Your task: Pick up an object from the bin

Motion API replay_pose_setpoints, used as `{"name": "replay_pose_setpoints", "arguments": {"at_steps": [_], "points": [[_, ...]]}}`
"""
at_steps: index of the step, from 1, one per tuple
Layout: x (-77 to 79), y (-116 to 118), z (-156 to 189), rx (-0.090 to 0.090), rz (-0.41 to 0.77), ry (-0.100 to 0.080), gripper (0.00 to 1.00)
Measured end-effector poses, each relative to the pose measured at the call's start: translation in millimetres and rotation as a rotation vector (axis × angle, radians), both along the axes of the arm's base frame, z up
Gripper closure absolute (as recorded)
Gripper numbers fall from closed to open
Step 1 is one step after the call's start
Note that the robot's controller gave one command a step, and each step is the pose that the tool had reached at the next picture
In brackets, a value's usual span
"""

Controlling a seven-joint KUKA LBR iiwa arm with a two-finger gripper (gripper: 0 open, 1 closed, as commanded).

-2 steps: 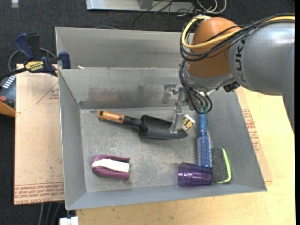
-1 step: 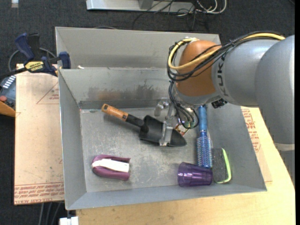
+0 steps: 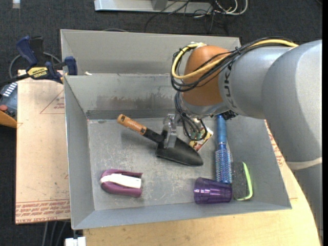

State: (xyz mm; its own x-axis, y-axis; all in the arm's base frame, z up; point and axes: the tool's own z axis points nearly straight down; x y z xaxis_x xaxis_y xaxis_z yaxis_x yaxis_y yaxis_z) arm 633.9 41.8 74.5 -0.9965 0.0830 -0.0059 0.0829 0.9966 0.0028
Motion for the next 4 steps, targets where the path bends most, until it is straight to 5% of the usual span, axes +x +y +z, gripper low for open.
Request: {"name": "replay_pose_setpoints", "arguments": {"at_steps": [1, 2, 3, 4], "points": [[0.0, 0, 0, 0.0, 0.0, 0.0, 1.0], [-7.8, -10, 79, 0.0, 0.003, 0.004, 1.0], [13.1, -11, 35, 0.001, -0.014, -0.007, 1.0], [0.4, -14, 90, 0.0, -0.003, 0.004, 1.0]]}}
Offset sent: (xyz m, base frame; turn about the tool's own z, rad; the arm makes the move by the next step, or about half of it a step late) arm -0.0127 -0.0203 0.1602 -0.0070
